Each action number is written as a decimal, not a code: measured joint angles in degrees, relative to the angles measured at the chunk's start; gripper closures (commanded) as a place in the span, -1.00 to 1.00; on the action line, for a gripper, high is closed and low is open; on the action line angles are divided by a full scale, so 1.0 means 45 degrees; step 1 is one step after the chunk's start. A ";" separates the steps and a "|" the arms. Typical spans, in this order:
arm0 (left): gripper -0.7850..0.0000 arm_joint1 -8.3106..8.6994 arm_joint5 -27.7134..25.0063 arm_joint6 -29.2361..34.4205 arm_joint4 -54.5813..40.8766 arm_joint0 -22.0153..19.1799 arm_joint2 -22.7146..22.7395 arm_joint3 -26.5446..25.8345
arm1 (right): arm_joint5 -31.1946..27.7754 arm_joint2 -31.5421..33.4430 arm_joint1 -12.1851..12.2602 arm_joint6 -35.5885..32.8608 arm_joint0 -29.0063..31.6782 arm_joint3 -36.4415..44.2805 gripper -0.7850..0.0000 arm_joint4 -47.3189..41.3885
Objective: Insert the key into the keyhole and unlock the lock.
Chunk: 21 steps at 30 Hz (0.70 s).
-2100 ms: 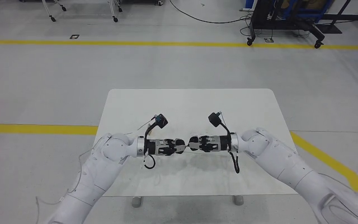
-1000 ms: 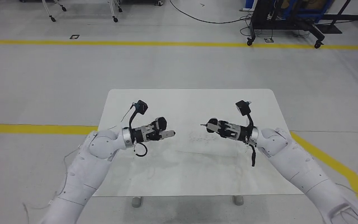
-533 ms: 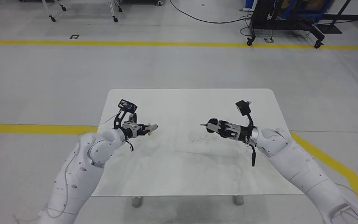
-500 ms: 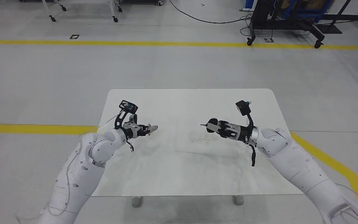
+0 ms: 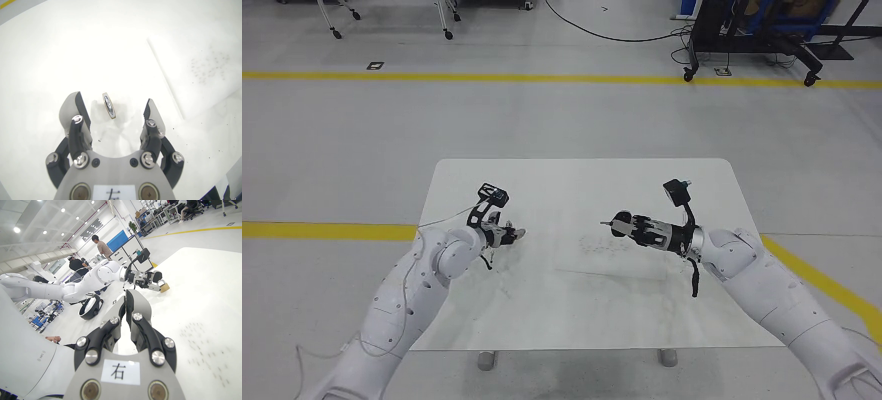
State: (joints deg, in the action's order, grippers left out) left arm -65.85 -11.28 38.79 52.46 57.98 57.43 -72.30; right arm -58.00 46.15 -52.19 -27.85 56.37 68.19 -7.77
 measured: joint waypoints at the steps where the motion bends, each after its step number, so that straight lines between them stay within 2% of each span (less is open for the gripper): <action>1: 0.07 -0.0014 0.0065 -0.0036 0.0048 -0.0013 -0.0021 0.0053 | 0.0000 0.0000 0.0000 0.0000 0.0000 0.0000 1.00 0.0000; 10: 0.11 -0.0132 0.0262 -0.0265 0.0339 -0.0151 -0.0196 0.0267 | 0.0000 0.0000 0.0000 0.0000 0.0000 0.0000 1.00 0.0000; 11: 0.18 -0.0146 0.0274 -0.0283 0.0365 -0.0165 -0.0213 0.0264 | 0.0000 0.0000 0.0000 0.0000 0.0000 0.0000 1.00 0.0000; 12: 0.35 -0.0157 0.0276 -0.0289 0.0386 -0.0174 -0.0231 0.0260 | 0.0000 0.0000 0.0000 0.0000 0.0000 0.0000 1.00 0.0000; 13: 0.98 -0.0169 0.0280 -0.0288 0.0411 -0.0183 -0.0251 0.0257 | 0.0000 0.0000 0.0000 0.0000 0.0000 0.0000 1.00 0.0000; 21: 1.00 -0.0258 0.0369 -0.0220 0.0600 -0.0217 -0.0383 0.0317 | 0.0000 0.0000 0.0000 0.0000 0.0000 0.0000 1.00 0.0000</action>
State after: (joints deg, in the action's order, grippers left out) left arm -67.01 -9.62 37.80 55.16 57.01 55.70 -70.87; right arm -58.00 46.15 -52.19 -27.85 56.37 68.19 -7.77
